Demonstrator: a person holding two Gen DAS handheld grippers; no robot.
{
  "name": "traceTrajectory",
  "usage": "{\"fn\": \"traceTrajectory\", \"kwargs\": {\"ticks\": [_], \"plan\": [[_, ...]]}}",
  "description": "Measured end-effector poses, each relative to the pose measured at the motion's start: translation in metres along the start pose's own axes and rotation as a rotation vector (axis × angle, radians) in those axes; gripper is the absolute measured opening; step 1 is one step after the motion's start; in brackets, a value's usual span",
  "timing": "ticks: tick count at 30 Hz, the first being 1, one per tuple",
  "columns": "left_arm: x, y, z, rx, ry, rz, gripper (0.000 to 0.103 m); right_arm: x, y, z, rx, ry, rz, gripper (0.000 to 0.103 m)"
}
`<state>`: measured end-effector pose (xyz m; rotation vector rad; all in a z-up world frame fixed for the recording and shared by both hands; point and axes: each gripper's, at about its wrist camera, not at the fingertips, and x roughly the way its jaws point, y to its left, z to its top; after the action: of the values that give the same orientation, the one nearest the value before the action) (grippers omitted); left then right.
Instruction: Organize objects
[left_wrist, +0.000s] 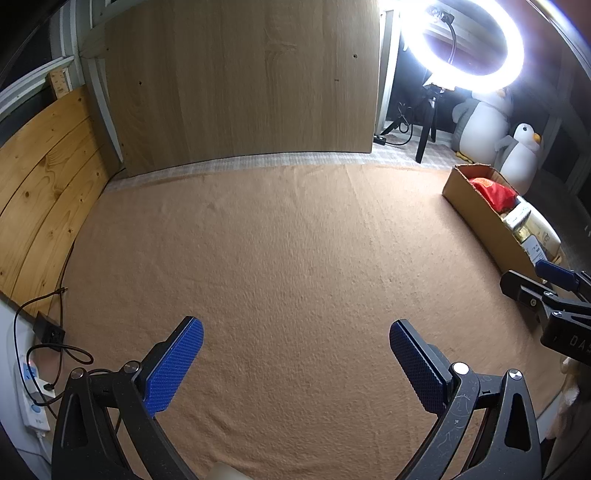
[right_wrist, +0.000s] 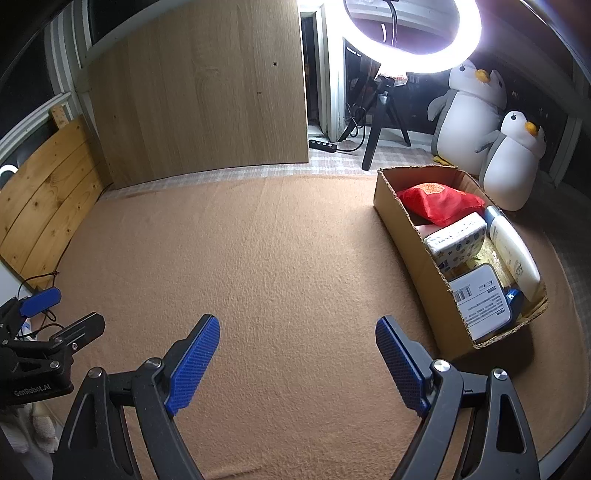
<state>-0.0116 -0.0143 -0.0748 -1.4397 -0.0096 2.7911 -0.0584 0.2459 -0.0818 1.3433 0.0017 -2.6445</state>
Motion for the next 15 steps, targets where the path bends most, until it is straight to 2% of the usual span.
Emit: {"fn": "traceTrajectory", "kwargs": {"ticks": [15], "plan": [[0.013,0.0,-0.002,-0.005,0.022,-0.002,0.102,0.011,-0.001,-0.003,0.017,0.03,0.01,0.084]]}}
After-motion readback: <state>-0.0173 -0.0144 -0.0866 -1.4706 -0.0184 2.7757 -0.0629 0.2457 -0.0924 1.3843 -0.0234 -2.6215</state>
